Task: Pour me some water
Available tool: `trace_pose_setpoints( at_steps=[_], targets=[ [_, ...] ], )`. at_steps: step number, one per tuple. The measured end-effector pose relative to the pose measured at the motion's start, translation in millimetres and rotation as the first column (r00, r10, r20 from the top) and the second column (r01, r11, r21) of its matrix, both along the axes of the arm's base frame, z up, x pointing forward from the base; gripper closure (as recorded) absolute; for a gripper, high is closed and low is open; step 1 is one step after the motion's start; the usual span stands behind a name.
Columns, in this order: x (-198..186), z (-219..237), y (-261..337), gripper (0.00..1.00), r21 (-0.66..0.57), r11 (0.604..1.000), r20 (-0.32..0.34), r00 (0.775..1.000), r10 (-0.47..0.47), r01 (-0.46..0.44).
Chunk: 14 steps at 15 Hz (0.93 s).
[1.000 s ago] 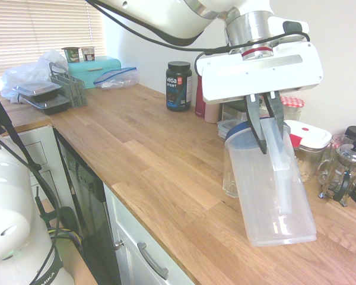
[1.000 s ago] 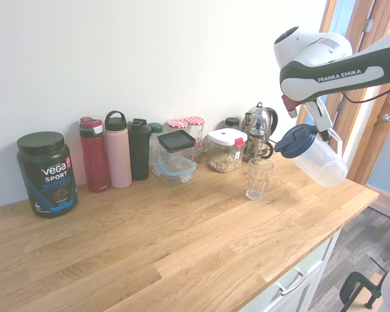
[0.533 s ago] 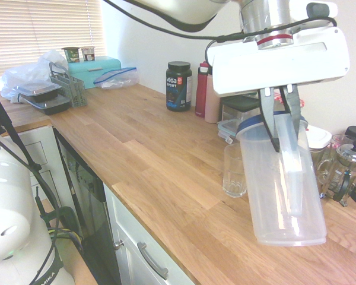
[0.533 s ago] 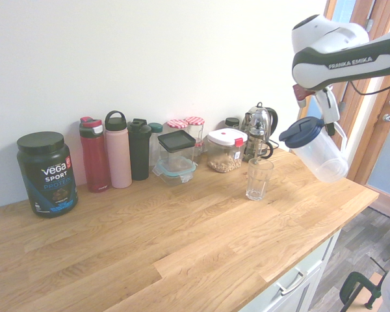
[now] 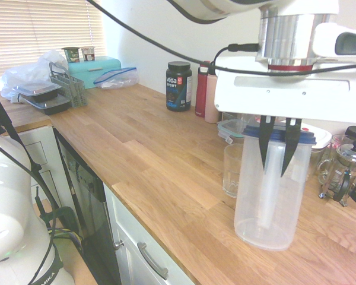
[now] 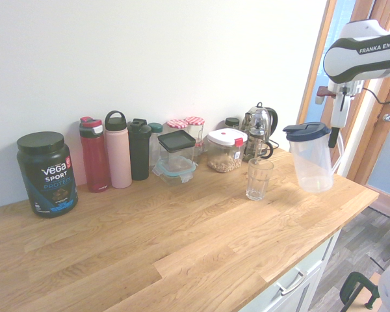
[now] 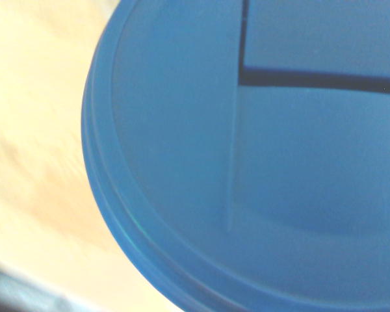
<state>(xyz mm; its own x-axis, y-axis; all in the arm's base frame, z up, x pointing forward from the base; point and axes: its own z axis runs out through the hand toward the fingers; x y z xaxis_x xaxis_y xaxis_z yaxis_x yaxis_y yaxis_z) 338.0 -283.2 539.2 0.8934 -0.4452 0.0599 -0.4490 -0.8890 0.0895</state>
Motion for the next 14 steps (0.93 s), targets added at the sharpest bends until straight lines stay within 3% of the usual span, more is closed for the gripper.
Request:
trace_pose_setpoints(
  at_steps=[4, 8, 10, 14],
  targets=[
    [-27, -12, 13, 1.00, 0.088, 0.990, 0.133, 0.984, -0.120, 0.109],
    [-73, 2, 40, 1.00, 0.113, 0.968, 0.249, 0.937, -0.246, 0.224],
    [-92, -7, 72, 1.00, 0.098, 0.967, 0.263, 0.931, -0.254, 0.236],
    [-115, -18, 161, 1.00, 0.108, 0.971, 0.232, 0.945, -0.232, 0.212]
  ],
)
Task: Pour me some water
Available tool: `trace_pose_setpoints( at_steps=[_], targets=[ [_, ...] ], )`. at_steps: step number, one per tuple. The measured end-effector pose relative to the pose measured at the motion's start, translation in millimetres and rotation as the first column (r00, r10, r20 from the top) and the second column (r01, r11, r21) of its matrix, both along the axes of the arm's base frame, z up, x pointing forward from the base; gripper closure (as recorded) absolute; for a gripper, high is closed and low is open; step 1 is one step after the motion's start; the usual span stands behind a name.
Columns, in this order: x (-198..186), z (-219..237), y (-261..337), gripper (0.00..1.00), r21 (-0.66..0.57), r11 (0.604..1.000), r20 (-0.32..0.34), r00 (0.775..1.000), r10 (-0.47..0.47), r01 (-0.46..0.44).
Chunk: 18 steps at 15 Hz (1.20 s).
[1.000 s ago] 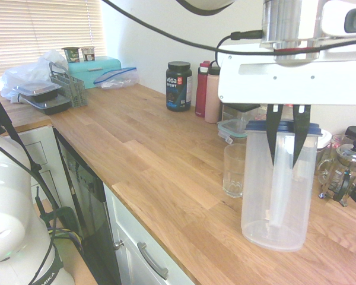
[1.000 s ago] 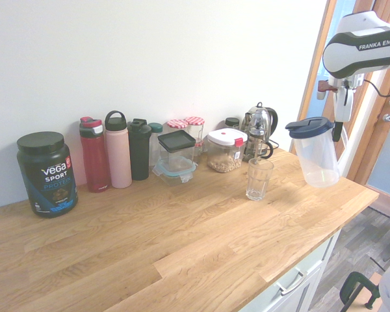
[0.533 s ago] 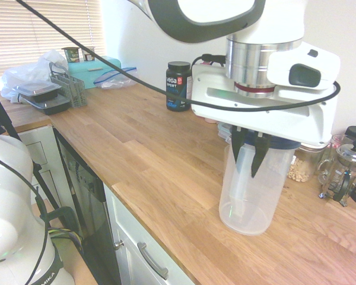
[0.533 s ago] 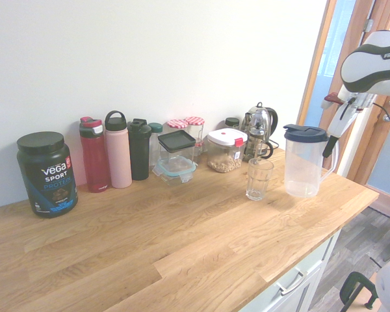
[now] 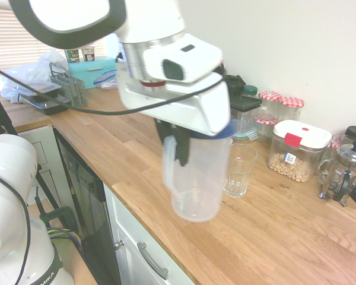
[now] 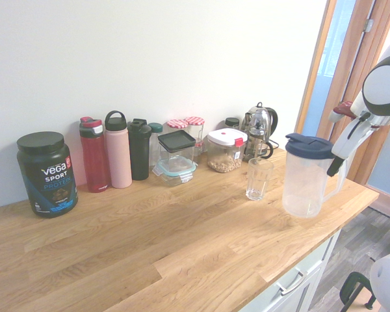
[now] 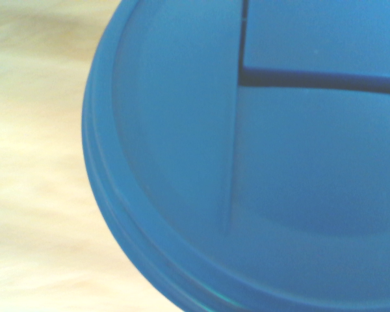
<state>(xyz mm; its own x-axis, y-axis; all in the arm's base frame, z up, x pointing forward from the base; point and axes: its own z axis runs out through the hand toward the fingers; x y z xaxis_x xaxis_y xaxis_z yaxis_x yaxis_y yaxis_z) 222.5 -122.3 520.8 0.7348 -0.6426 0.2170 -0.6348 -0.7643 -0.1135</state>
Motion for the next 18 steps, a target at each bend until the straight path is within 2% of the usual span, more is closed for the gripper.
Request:
trace_pose_setpoints(
  at_steps=[2, 5, 8, 10, 13, 16, 18],
  targets=[
    [-10, 16, 56, 1.00, 0.001, 1.000, 0.016, 1.000, 0.011, -0.011],
    [-24, 31, 172, 1.00, 0.048, 0.998, 0.099, 0.994, 0.034, -0.039],
    [-6, -5, 283, 1.00, 0.036, 0.999, 0.161, 0.987, 0.018, -0.025],
    [21, -32, 331, 1.00, 0.040, 0.999, 0.180, 0.984, 0.005, -0.012],
    [75, -32, 371, 1.00, 0.040, 0.998, 0.191, 0.980, -0.057, 0.050],
    [105, -43, 379, 1.00, 0.051, 0.993, 0.163, 0.980, -0.115, 0.109],
    [120, -52, 372, 1.00, 0.063, 0.984, 0.160, 0.972, -0.173, 0.165]
  ],
)
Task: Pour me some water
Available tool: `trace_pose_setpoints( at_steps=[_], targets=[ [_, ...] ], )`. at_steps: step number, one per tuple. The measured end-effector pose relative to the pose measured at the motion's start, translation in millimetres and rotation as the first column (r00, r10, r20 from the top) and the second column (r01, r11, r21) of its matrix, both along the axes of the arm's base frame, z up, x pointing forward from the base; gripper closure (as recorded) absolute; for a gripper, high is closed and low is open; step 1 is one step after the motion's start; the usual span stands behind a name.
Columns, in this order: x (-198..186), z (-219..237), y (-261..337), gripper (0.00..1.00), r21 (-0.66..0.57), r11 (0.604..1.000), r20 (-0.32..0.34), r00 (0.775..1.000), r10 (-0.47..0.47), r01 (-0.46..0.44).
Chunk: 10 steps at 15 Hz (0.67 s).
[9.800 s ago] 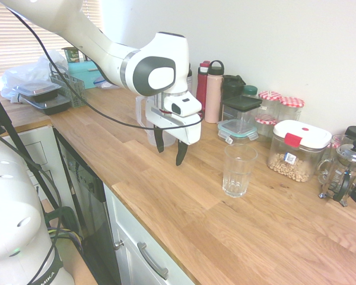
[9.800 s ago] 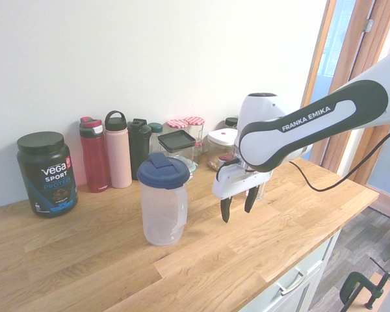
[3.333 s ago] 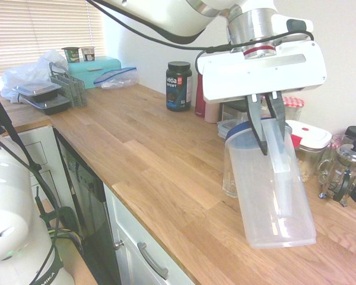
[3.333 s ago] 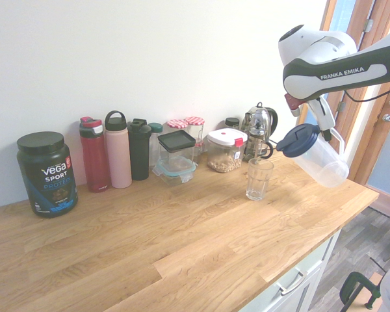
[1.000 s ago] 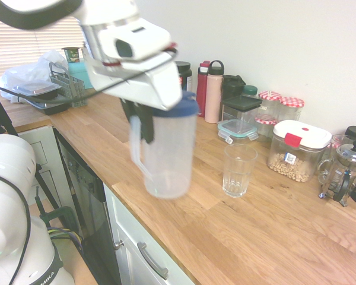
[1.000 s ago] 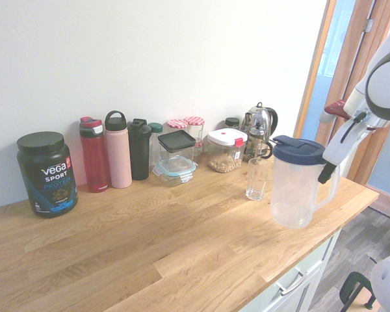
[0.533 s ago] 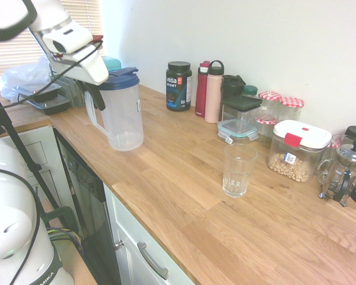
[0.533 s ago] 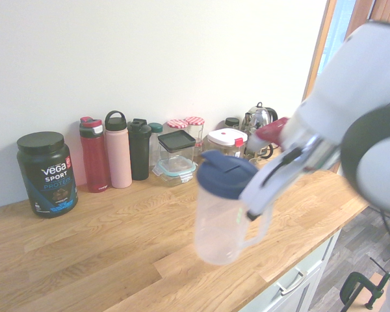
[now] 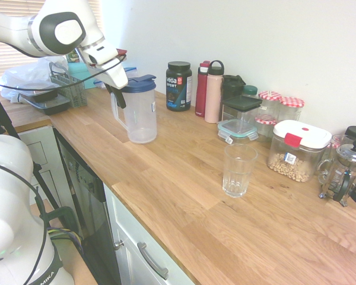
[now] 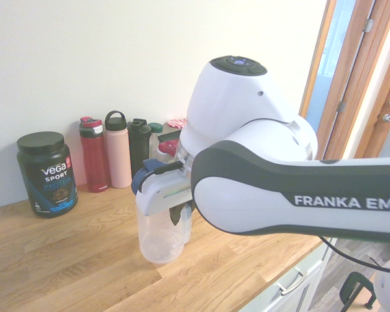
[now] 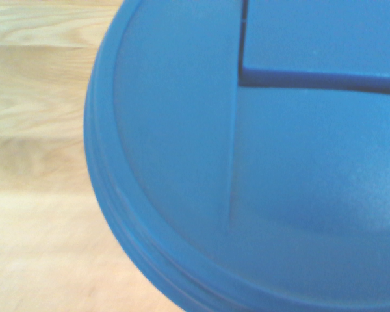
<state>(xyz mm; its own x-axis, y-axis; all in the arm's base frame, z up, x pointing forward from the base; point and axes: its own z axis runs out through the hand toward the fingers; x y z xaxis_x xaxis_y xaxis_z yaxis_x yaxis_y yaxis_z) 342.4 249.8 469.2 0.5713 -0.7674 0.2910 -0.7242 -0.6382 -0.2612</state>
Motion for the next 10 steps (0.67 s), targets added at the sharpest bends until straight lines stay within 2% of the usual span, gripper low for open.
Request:
trace_pose_setpoints(
  at_steps=[5, 6, 10],
  targets=[
    [22, -11, -8, 1.00, -0.003, 0.997, 0.032, 0.996, -0.081, 0.081],
    [25, -16, -8, 0.00, -0.003, 0.996, 0.023, 0.996, -0.086, 0.086],
    [33, -16, -8, 0.00, 0.017, 0.996, 0.002, 0.996, -0.091, 0.091]
  ],
)
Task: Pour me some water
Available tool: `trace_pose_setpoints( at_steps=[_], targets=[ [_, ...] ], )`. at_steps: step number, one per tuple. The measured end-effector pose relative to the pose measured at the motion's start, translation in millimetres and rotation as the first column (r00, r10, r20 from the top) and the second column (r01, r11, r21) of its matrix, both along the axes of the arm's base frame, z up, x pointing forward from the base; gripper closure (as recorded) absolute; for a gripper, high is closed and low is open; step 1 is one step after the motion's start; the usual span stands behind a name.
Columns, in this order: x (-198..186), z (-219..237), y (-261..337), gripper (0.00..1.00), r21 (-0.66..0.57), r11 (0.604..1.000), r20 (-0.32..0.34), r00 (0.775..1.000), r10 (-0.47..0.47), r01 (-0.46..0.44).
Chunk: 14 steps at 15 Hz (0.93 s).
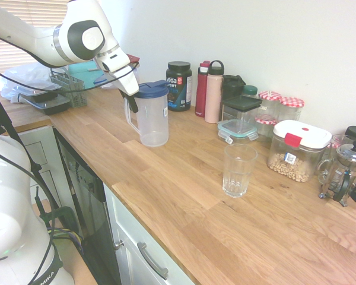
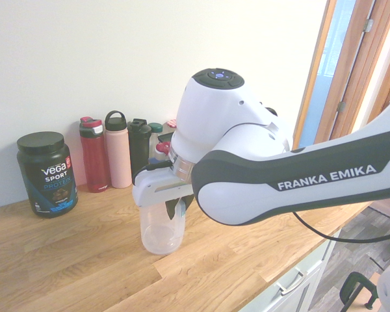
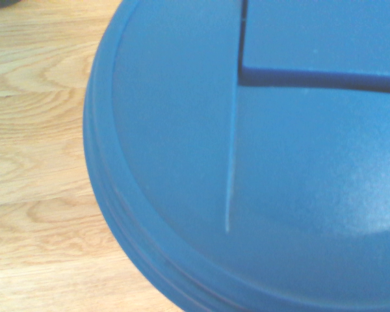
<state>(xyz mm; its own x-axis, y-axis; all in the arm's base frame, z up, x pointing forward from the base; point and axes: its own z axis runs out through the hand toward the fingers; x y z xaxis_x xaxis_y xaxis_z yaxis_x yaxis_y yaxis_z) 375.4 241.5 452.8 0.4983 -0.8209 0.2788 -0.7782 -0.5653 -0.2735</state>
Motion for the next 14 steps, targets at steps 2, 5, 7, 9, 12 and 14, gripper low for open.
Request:
trace_pose_setpoints(
  at_steps=[2, 5, 7, 9, 12, 14],
  targets=[
    [-1, 0, 1, 0.00, -0.002, 1.000, -0.002, 1.000, 0.002, -0.002],
    [3, -3, -3, 0.00, -0.011, 1.000, -0.012, 1.000, 0.000, -0.001],
    [5, -7, -5, 0.00, -0.011, 1.000, -0.034, 0.999, 0.002, -0.003],
    [-3, -13, -1, 0.00, -0.008, 1.000, -0.097, 0.995, 0.026, -0.027],
    [-30, -2, 2, 0.00, 0.003, 0.994, -0.198, 0.974, 0.112, -0.114],
    [-49, 17, -23, 0.00, -0.014, 0.994, -0.229, 0.968, 0.106, -0.112]
  ],
)
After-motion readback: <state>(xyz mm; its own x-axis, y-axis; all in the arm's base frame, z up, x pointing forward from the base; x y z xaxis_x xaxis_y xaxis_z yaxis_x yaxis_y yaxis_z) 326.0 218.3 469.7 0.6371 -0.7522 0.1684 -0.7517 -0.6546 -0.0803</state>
